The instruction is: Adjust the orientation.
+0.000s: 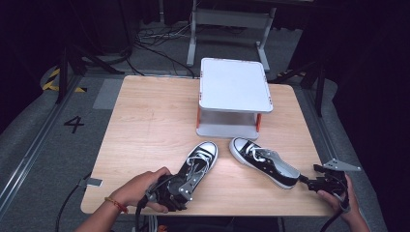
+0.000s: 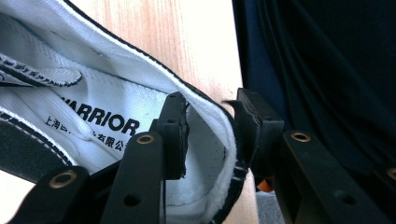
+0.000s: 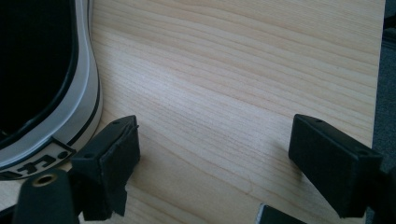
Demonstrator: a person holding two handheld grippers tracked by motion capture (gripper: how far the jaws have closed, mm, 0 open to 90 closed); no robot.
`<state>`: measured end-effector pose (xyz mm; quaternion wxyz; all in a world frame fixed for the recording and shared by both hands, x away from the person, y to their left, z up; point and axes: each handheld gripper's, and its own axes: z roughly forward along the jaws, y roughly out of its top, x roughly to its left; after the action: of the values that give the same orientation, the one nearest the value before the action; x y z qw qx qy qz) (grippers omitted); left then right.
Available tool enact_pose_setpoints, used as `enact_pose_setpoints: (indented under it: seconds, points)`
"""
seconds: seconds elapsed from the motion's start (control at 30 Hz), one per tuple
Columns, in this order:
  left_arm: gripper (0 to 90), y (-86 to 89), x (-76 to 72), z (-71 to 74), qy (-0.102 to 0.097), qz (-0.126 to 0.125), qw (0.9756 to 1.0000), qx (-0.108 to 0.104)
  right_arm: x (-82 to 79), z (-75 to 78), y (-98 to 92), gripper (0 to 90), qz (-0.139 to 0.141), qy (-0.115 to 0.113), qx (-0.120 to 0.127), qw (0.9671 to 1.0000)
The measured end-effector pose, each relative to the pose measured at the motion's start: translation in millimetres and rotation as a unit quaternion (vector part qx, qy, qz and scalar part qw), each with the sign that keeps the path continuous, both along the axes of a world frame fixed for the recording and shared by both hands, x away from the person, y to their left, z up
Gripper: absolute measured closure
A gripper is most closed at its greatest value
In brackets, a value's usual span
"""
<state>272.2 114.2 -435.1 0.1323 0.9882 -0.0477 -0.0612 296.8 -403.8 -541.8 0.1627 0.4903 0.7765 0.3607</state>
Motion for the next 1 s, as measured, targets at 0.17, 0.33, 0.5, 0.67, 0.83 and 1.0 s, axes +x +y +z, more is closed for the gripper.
enact_pose_setpoints:
  seconds: [0.17,0.33,0.5,0.67,0.83,1.0]
  points:
    - [50.5,1.3,2.5,3.0,0.001,-0.012,0.999,0.044,0.2,-0.1,0.2,16.6,0.0,0.0,0.001,1.0]
    - [49.7,-2.6,0.1,5.1,-0.002,-0.041,0.9955,0.085,-0.8,0.1,0.1,16.6,0.002,0.0,0.001,1.0]
    - [71.2,-9.8,-2.1,4.7,0.005,-0.074,0.9913,0.108,-0.9,0.1,0.0,16.6,0.002,0.0,0.001,1.0]
    - [76.2,-4.5,-2.5,3.8,0.003,-0.086,0.9926,0.086,-1.1,0.1,-0.1,16.6,0.003,0.001,0.002,1.0]
    - [75.8,3.2,-4.6,4.5,-0.009,-0.078,0.9951,0.06,-1.2,0.1,-0.1,16.6,0.003,0.001,0.002,1.0]
    - [75.1,10.7,-7.8,5.7,-0.019,-0.062,0.9971,0.04,-1.1,0.1,-0.1,16.7,0.003,0.001,0.002,1.0]
